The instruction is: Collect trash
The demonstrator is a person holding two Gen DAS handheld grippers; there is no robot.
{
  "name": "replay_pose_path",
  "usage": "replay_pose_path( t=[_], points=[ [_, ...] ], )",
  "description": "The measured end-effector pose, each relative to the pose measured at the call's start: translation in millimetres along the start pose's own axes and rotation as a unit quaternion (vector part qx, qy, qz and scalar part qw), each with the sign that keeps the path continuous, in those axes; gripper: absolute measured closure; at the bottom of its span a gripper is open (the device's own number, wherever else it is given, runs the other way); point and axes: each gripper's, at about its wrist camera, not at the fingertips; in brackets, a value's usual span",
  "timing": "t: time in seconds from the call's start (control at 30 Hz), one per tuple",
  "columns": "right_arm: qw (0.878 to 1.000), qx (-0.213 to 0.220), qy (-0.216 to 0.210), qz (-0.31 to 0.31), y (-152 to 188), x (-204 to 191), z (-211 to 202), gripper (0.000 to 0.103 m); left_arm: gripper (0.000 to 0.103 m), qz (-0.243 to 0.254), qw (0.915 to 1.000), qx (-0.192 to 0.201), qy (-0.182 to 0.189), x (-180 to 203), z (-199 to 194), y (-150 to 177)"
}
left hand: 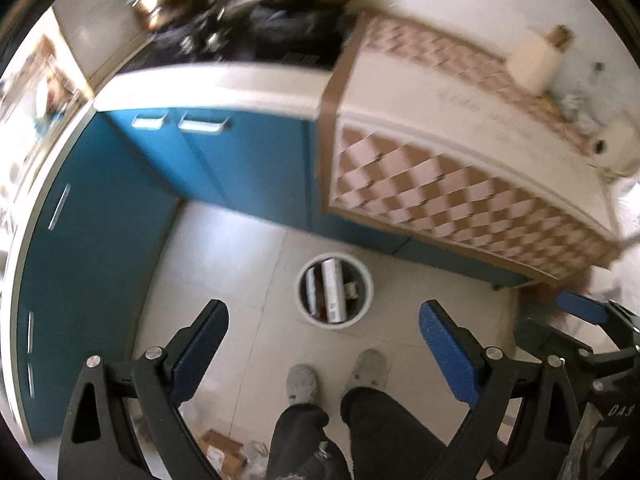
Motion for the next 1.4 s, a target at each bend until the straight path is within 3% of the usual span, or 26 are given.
replay_pose_path(
  t=[0.27, 0.47, 0.53, 0.83, 1.4],
  points=[
    [0.997, 0.073, -0.030, 0.024, 22.0, -56.9, -96.6, 0.000, 0.005, 0.062, 0.9916, 0.053, 0.100, -24.5, -74.1, 0.0],
    [0.991, 0.122, -0.031, 0.045, 52.9, -94.9, -141.5, 0.000, 0.005, 0.099, 0.9818, 0.077, 0.142, -40.2, -105.7, 8.9],
    [0.989, 0.133, -0.031, 0.052, 61.8, -104.9, -149.5, 0.000, 0.000, 0.104, 0.9794, 0.078, 0.154, -42.8, -111.1, 11.6],
    [0.987, 0.145, -0.038, 0.060, 86.7, -126.5, -160.3, 0.000, 0.000, 0.095, 0.9767, 0.094, 0.168, -54.0, -136.0, 18.5],
    [0.987, 0.147, -0.047, 0.049, 86.5, -122.7, -179.1, 0.000, 0.000, 0.062, 0.9797, 0.096, 0.165, -51.5, -141.9, 23.7]
  ],
)
Point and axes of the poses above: each gripper's, at about its wrist camera, not at the fingertips, and z roughly the way its jaws point, x to its right, y to its underside, and after that the axes turned 15 degrees about -y, right-handed
